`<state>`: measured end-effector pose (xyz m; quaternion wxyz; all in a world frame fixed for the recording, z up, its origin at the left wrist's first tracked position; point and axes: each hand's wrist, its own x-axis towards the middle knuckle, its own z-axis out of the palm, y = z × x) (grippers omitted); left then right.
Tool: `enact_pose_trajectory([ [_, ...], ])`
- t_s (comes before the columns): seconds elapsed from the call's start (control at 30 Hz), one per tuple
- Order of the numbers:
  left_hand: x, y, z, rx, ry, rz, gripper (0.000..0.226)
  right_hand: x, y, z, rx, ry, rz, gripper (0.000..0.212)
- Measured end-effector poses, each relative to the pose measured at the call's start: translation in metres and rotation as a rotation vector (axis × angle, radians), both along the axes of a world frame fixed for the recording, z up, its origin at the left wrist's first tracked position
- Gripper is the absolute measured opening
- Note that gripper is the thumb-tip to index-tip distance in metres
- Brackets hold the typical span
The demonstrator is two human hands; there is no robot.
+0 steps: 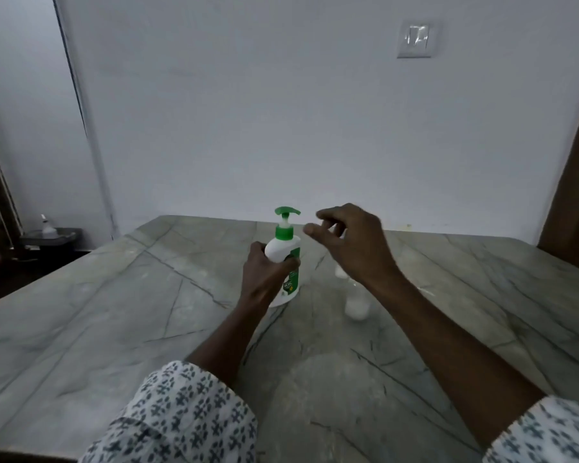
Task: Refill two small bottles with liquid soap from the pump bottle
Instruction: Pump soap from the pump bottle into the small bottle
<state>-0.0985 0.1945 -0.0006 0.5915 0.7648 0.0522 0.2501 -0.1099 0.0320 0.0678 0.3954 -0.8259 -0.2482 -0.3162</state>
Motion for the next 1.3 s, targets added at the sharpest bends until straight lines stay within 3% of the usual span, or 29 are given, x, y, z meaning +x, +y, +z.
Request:
enact_pose_trajectory([
  [0.17,0.000,0.000,-0.005,0.031,-0.065,-0.047,0.052,0.005,0.036,-0.003,-0.021,0.282,0.014,0.046],
  [0.3,0.000,0.001,-0.009,0.060,-0.084,-0.075,0.042,0.016,0.058,-0.011,0.052,0.264,-0.089,0.055],
  [0.8,0.009,-0.003,-0.015,0.093,-0.137,-0.115,0.047,0.023,0.063,-0.025,0.204,0.210,-0.147,0.044],
  [0.93,0.007,-0.010,-0.018,0.095,-0.176,-0.065,0.030,0.022,0.071,-0.025,0.202,0.165,-0.230,0.041],
  [1.07,0.001,-0.005,-0.009,0.083,-0.120,-0.159,0.050,0.023,0.071,-0.025,0.203,0.211,-0.191,0.044],
  [1.13,0.002,0.006,-0.001,0.009,-0.054,-0.374,0.071,0.025,0.066,-0.022,0.205,0.257,-0.142,0.046],
  [1.2,0.004,0.018,0.007,-0.255,-0.046,-0.523,0.083,0.025,0.058,-0.019,0.197,0.299,-0.081,0.046],
  [1.23,0.006,0.023,0.011,-0.373,-0.087,-0.554,0.080,0.023,0.053,-0.017,0.180,0.315,-0.046,0.045],
  [1.3,0.011,0.027,0.022,-0.405,-0.157,-0.527,0.071,0.016,0.046,-0.015,0.137,0.334,0.017,0.050],
])
